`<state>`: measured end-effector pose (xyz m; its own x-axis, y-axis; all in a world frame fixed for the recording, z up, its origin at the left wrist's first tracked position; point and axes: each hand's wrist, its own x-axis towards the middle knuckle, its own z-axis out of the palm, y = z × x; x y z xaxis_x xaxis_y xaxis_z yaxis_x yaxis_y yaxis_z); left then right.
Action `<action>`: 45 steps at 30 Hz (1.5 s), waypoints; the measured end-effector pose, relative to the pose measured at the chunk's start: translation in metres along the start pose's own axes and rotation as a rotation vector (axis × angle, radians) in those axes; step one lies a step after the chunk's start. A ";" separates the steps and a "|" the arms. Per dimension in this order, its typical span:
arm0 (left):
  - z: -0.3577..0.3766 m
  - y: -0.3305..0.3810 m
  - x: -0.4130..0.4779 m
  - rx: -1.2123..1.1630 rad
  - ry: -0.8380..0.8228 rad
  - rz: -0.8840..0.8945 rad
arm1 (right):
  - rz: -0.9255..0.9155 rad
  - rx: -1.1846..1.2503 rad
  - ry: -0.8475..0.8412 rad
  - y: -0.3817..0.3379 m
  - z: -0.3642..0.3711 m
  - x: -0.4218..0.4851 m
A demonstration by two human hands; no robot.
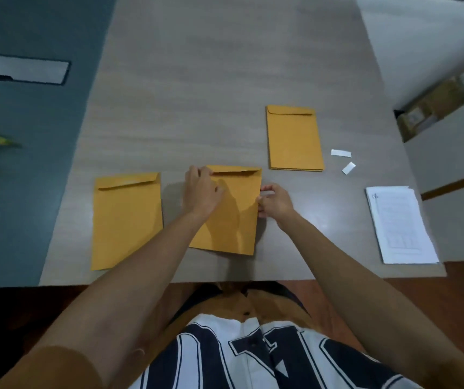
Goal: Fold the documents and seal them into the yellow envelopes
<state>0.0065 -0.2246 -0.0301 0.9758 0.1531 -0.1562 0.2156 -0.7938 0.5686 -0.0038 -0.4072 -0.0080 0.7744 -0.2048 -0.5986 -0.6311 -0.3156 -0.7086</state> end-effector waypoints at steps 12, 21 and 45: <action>0.054 0.029 -0.031 0.124 -0.255 0.260 | 0.049 -0.357 0.259 0.072 -0.075 -0.003; 0.046 0.018 -0.028 0.388 -0.302 0.410 | -0.267 -0.715 0.352 0.075 -0.080 0.007; 0.034 0.063 -0.009 0.443 -0.333 0.483 | -0.356 -0.739 0.327 0.065 -0.085 0.029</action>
<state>0.0101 -0.2962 -0.0199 0.8798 -0.4053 -0.2484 -0.3399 -0.9017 0.2672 -0.0188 -0.5123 -0.0397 0.9647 -0.1996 -0.1716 -0.2484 -0.9062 -0.3421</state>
